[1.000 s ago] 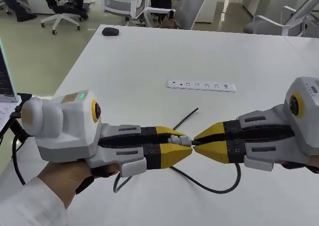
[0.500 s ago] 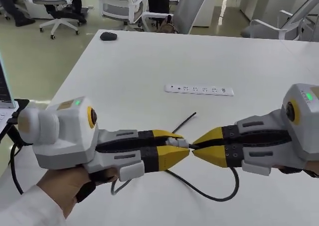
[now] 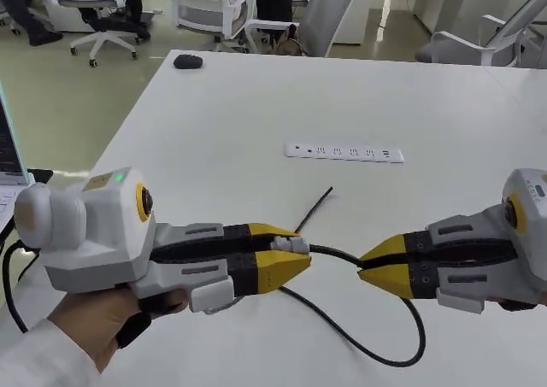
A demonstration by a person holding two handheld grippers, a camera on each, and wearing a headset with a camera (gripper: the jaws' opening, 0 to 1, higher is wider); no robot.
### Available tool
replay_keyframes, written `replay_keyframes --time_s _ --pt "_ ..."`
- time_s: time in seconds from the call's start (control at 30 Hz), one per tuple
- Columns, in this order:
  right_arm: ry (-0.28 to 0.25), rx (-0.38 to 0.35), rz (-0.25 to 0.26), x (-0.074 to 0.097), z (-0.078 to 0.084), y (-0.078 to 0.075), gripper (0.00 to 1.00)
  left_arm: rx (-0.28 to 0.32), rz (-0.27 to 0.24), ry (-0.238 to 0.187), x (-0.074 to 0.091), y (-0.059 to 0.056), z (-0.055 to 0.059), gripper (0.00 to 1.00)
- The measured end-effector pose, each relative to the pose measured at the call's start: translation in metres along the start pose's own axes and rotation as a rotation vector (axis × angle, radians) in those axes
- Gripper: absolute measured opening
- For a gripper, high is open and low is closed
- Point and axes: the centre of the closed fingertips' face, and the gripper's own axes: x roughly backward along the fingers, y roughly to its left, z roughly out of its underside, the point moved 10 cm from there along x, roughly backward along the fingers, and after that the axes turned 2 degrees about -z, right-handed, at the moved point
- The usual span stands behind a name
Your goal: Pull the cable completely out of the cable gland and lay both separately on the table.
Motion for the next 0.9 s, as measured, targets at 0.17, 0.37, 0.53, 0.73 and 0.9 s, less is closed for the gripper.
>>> replay_keyframes --time_s 0.17,0.37,0.53,0.73,0.9 --pt "0.041 -0.019 0.014 0.002 0.014 0.0 0.03 -0.007 0.001 0.012 -0.001 0.0 0.001 0.17" --pt "0.09 -0.045 0.044 0.009 0.031 -0.002 0.03 -0.004 -0.002 -0.007 0.001 0.0 -0.001 0.17" --pt "0.093 -0.072 0.063 0.012 0.041 -0.005 0.03 -0.007 -0.007 -0.003 0.002 0.0 0.0 0.17" --pt "0.114 -0.086 0.069 0.01 0.044 -0.005 0.03 -0.019 -0.014 0.016 -0.002 -0.002 0.003 0.17" --pt "0.125 -0.103 0.073 0.013 0.04 -0.005 0.03 -0.016 -0.031 0.03 -0.002 0.001 0.003 0.17"
